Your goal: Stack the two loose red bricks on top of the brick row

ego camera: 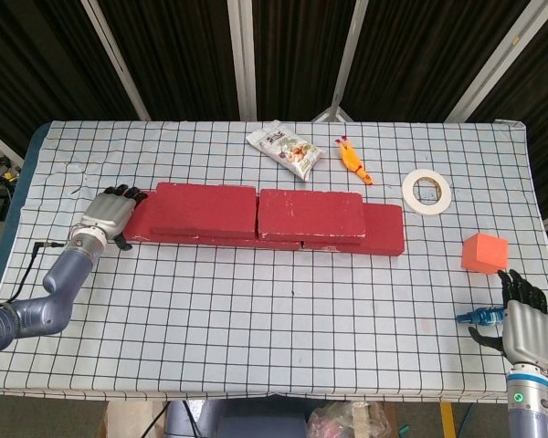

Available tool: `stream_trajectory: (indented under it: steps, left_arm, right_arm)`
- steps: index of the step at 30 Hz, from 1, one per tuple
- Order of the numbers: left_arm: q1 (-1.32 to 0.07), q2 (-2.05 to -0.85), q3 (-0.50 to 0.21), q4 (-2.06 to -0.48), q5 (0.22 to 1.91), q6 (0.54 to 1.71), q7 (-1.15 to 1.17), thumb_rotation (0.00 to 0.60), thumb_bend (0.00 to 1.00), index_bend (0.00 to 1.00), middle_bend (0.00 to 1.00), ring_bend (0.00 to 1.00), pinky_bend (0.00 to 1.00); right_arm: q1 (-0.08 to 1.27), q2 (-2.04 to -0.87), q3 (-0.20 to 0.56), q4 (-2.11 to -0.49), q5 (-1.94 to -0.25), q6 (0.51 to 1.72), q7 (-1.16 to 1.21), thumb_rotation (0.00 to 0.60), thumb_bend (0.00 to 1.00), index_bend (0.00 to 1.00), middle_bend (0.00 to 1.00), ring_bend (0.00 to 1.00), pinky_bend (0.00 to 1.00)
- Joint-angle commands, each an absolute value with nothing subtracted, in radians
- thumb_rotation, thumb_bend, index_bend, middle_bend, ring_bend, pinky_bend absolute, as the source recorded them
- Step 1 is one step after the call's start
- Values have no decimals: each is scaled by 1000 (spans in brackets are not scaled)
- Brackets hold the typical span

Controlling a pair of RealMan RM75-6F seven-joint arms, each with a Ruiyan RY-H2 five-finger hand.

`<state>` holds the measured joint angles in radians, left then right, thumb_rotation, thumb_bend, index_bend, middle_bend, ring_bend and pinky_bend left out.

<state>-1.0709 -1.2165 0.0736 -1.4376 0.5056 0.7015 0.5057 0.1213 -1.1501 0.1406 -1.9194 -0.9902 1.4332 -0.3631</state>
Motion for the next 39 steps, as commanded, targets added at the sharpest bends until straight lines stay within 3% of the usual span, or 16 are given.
stream_trajectory:
  steps: [1,39]
  left_arm:
    - [-1077,-1223,75,-1435,497,700,516,600,0,120,55,0,96]
    - [-1108,-1253,75,-1436,451,694,557,600,0,117,54,0,95]
  right_arm:
    - [122,-1150,141,-1919,-989,1433,-364,600,187,83,32,0,0]
    - [124,-1151,143,-1920,-980,1437,-365,600,187,83,32,0,0]
